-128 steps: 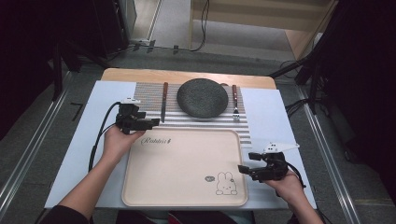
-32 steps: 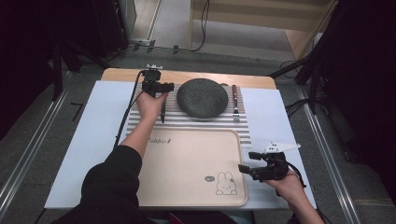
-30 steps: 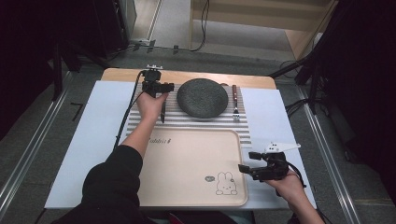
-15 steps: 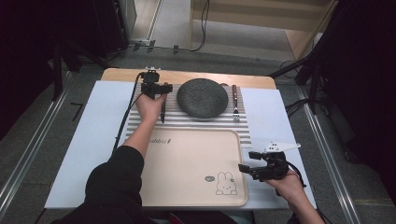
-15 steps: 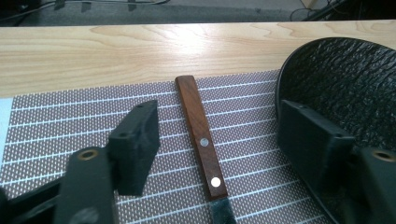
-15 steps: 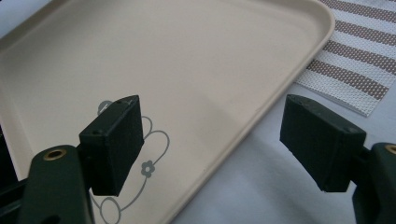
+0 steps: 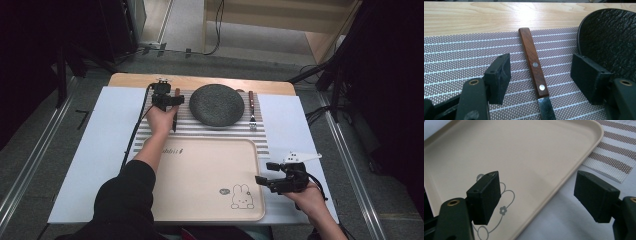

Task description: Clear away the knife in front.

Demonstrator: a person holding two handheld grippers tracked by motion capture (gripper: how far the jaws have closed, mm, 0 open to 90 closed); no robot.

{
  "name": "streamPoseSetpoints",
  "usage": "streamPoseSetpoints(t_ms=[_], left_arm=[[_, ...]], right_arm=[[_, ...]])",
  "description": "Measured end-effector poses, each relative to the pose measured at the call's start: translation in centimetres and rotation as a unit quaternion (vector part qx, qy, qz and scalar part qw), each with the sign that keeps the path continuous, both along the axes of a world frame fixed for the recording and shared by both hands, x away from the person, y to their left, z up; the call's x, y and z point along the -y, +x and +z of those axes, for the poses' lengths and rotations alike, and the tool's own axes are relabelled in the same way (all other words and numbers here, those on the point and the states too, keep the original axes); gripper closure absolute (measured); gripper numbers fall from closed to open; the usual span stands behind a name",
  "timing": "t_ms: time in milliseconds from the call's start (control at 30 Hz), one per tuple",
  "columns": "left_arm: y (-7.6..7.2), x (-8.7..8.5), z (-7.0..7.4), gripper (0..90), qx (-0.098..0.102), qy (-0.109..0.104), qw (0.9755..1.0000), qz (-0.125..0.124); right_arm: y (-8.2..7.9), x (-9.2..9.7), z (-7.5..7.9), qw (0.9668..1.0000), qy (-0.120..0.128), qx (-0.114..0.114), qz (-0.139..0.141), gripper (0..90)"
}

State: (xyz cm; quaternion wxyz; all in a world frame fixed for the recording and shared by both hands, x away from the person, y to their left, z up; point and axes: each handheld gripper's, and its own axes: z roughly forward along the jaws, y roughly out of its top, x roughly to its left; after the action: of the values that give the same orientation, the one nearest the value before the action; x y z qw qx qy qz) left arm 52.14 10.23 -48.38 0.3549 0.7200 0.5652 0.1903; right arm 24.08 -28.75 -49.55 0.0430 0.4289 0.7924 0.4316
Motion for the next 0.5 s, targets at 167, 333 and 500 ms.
streamPoseSetpoints(t_ms=[167,333,500], left_arm=[[-0.1,0.2,-0.4,34.7,-0.003,0.008,1.0000,-0.001],[-0.2,0.5,-0.8,35.1,-0.002,0.020,0.9998,0.001],[-0.4,0.6,-1.5,39.1,-0.006,0.031,0.9995,0.003]], right_arm=[[0.0,0.0,0.0,1.0000,0.001,0.000,0.000,19.8],[0.0,0.0,0.0,1.0000,0.000,0.000,0.000,19.8],[0.0,0.0,0.0,1.0000,0.000,0.000,0.001,19.8]])
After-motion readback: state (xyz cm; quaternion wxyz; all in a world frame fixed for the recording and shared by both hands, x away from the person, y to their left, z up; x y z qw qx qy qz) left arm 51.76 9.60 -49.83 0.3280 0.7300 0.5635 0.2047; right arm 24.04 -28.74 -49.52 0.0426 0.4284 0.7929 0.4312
